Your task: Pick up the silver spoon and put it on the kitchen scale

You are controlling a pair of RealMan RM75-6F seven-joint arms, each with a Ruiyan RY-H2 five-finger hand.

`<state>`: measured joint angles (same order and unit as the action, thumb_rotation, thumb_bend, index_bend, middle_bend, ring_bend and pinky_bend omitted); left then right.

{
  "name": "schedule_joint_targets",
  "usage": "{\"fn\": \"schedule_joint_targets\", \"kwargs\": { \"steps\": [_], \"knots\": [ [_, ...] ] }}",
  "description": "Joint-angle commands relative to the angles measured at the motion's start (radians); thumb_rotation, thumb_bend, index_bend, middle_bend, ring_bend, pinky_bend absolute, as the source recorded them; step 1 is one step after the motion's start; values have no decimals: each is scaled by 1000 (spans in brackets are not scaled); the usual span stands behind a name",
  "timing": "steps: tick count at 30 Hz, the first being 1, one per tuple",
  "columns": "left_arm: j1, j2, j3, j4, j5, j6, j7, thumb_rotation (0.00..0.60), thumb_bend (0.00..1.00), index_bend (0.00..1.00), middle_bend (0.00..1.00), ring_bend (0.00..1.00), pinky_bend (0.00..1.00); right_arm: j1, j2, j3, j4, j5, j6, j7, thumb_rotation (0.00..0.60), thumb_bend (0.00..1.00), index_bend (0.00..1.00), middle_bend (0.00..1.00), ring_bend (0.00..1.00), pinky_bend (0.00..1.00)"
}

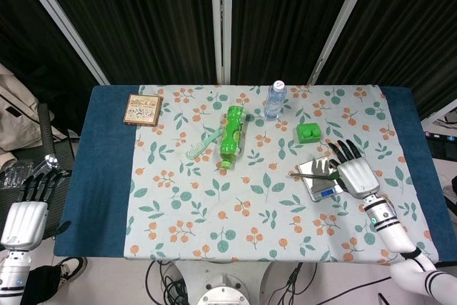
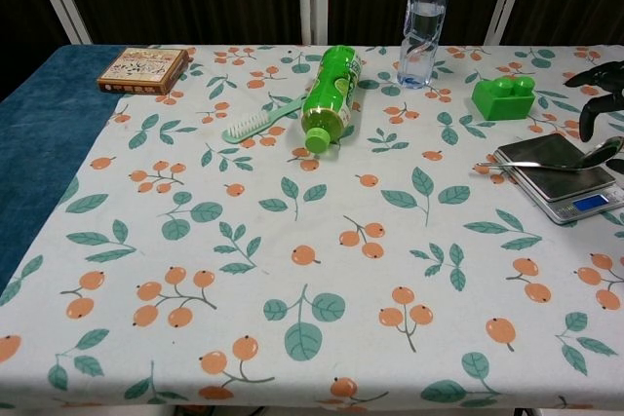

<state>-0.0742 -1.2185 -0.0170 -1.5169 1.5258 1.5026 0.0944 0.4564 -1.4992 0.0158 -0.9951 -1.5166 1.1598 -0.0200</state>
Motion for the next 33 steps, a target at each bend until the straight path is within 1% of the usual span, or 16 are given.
{"fn": "schedule_joint_targets", "kwargs": {
  "steps": [1, 6, 8, 10, 13, 14, 16, 18, 21, 23, 27, 33],
  "knots": [
    [1, 2, -1, -2, 2, 4, 0, 600, 28, 26, 27, 0, 0, -13, 28, 1, -31, -12, 35, 7, 600, 223, 386, 66, 0, 0],
    [4, 4, -2, -4, 2, 10, -5, 600, 29, 26, 27, 0, 0, -64, 115, -7, -134, -47, 151, 27, 600, 213, 327, 64, 0, 0],
    [5, 4, -1, -4, 2, 11, -7, 600, 29, 25, 27, 0, 0, -92, 158, -13, -184, -61, 205, 45, 600, 188, 269, 59, 0, 0],
    [7, 4, -1, -4, 1, 13, -9, 600, 28, 26, 26, 0, 0, -132, 210, -20, -246, -75, 273, 52, 600, 161, 154, 46, 0, 0],
    [9, 6, 0, -7, 1, 15, -12, 600, 28, 26, 26, 0, 0, -200, 275, -33, -318, -79, 362, 31, 600, 157, 25, 17, 0, 0],
    [10, 7, 1, -9, 1, 15, -12, 600, 28, 26, 26, 0, 0, -221, 292, -39, -335, -73, 378, 15, 600, 157, 10, 11, 0, 0],
    [13, 11, 4, -12, 2, 14, -12, 600, 29, 26, 26, 0, 0, -267, 330, -57, -376, -53, 394, -18, 600, 157, 0, 0, 0, 0],
    [15, 13, 6, -13, 1, 17, -13, 600, 28, 26, 26, 0, 0, -307, 352, -68, -405, -38, 418, -24, 600, 158, 0, 0, 0, 0],
    [19, 16, 6, -19, 3, 22, -21, 600, 28, 25, 26, 0, 0, -359, 356, -72, -408, -30, 470, -2, 600, 158, 0, 0, 0, 0],
    [19, 19, 7, -22, 10, 26, -24, 600, 28, 26, 26, 0, 0, -386, 348, -70, -391, -36, 505, 16, 600, 158, 0, 0, 0, 0],
    [16, 24, 5, -28, 15, 26, -29, 600, 28, 26, 27, 0, 0, -408, 332, -63, -363, -44, 526, 46, 600, 159, 0, 0, 0, 0],
    [17, 22, 4, -23, 28, 38, -46, 600, 28, 26, 27, 0, 0, -403, 313, -42, -348, -36, 492, 59, 600, 173, 0, 0, 0, 0]
  ]
}}
